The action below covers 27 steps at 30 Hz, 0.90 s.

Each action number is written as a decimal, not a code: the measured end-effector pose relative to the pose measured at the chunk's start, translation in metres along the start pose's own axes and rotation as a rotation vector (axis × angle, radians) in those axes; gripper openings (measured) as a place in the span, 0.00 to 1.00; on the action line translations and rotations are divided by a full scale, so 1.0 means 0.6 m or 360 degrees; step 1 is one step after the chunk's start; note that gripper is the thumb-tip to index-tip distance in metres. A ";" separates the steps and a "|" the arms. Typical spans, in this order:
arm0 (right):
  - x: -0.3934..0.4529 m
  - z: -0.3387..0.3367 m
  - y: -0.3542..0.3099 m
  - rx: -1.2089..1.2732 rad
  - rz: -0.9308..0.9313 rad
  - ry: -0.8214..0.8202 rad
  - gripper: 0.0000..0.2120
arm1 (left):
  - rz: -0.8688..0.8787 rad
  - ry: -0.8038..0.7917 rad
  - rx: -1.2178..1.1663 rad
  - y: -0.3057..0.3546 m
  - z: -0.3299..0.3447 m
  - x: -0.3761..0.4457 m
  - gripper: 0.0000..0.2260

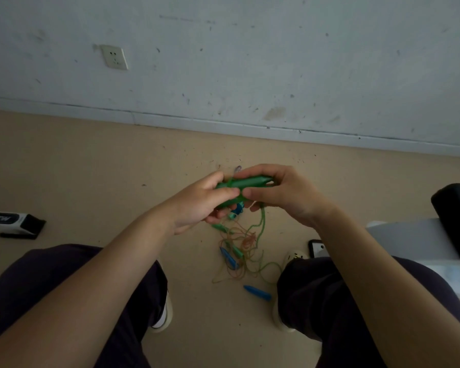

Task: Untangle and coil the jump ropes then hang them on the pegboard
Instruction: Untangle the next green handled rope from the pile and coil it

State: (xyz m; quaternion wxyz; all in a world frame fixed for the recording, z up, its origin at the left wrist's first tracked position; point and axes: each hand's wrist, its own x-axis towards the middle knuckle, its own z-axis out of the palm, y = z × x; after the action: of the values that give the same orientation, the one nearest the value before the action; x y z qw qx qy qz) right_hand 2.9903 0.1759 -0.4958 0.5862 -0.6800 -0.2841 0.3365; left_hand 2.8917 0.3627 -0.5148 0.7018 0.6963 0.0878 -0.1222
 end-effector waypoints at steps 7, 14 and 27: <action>-0.003 -0.001 -0.005 -0.0183 0.0055 -0.0097 0.17 | -0.0121 -0.0035 0.0009 0.004 0.011 -0.002 0.14; 0.003 0.002 -0.006 0.0181 0.0036 0.0075 0.24 | 0.0020 0.0049 -0.0459 0.007 0.004 0.009 0.16; 0.005 0.038 -0.004 0.0084 0.0060 0.0235 0.23 | 0.0179 0.0101 -0.0476 0.002 0.003 0.010 0.15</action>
State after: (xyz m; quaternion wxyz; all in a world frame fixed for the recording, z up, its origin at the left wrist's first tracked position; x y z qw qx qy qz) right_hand 2.9739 0.1927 -0.4960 0.6167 -0.6926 -0.2183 0.3039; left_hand 2.8979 0.3603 -0.5157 0.8003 0.5913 0.0881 -0.0462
